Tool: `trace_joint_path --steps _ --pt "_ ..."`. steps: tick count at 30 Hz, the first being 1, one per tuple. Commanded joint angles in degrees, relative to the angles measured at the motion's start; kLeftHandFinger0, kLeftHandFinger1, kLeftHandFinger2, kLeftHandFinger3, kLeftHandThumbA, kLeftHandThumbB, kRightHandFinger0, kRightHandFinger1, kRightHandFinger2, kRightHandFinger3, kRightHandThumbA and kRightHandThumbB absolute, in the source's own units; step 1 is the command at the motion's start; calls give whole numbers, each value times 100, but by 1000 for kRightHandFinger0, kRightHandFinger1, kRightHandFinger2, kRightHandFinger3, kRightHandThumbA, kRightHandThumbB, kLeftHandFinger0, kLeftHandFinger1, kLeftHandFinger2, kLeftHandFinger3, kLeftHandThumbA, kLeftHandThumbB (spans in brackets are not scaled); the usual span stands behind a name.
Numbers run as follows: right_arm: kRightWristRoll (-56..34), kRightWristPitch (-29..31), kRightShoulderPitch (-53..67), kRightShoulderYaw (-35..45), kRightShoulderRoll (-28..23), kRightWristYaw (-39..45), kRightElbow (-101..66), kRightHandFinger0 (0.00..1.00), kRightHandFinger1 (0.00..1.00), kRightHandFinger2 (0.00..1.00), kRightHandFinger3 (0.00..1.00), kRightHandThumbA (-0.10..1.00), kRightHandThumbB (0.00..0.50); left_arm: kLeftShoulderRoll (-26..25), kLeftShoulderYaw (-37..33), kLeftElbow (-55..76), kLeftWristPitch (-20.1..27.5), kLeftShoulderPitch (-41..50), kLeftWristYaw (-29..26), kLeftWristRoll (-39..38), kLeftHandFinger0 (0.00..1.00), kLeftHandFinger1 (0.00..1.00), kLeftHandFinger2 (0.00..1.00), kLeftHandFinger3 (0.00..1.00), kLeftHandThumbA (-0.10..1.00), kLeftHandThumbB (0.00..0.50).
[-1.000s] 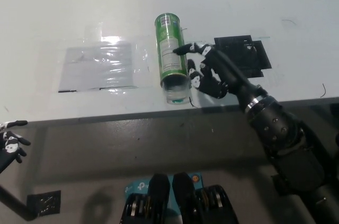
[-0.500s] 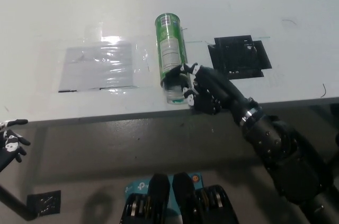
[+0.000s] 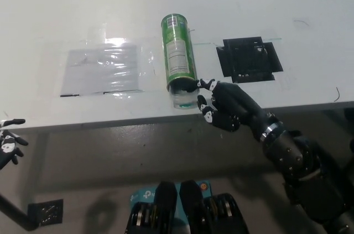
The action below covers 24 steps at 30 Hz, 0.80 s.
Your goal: The robot uses its right hand finger to pull out the chips tray kept inside a container in the middle of the desk
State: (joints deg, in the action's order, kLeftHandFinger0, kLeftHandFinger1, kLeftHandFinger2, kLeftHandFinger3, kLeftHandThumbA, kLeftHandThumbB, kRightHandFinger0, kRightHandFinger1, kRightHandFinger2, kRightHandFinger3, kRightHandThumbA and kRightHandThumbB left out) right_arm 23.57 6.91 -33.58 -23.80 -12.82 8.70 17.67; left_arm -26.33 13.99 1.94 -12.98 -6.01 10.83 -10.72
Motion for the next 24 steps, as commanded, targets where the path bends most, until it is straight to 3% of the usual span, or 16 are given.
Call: trace_joint_path --steps 1,7,12,16,19,24 --pt "122 -155 -7 1 15 198 -235 38 65 862 827 -100 242 -248 96 262 26 -114 37 3 276 300 375 611 -100 90" --pt "180 161 46 -19 283 -40 224 0 73 882 828 -100 251 -268 82 182 154 -143 114 -50 243 278 346 603 -100 100" --pt "232 150 48 -52 456 -18 327 45 133 906 853 -100 238 -258 89 242 61 -146 84 -48 269 294 362 603 -100 102" --pt "235 310 28 -27 513 -71 568 0 69 883 836 -100 236 -283 59 232 91 -147 72 32 286 306 370 602 -100 104" --pt "275 266 36 -21 514 -99 750 59 125 877 845 -100 214 -258 103 242 27 -150 99 -90 274 308 374 599 -100 104" --pt "298 389 35 -15 497 -208 873 51 141 880 851 -100 210 -272 89 233 94 -140 99 -44 261 299 365 605 -100 108"
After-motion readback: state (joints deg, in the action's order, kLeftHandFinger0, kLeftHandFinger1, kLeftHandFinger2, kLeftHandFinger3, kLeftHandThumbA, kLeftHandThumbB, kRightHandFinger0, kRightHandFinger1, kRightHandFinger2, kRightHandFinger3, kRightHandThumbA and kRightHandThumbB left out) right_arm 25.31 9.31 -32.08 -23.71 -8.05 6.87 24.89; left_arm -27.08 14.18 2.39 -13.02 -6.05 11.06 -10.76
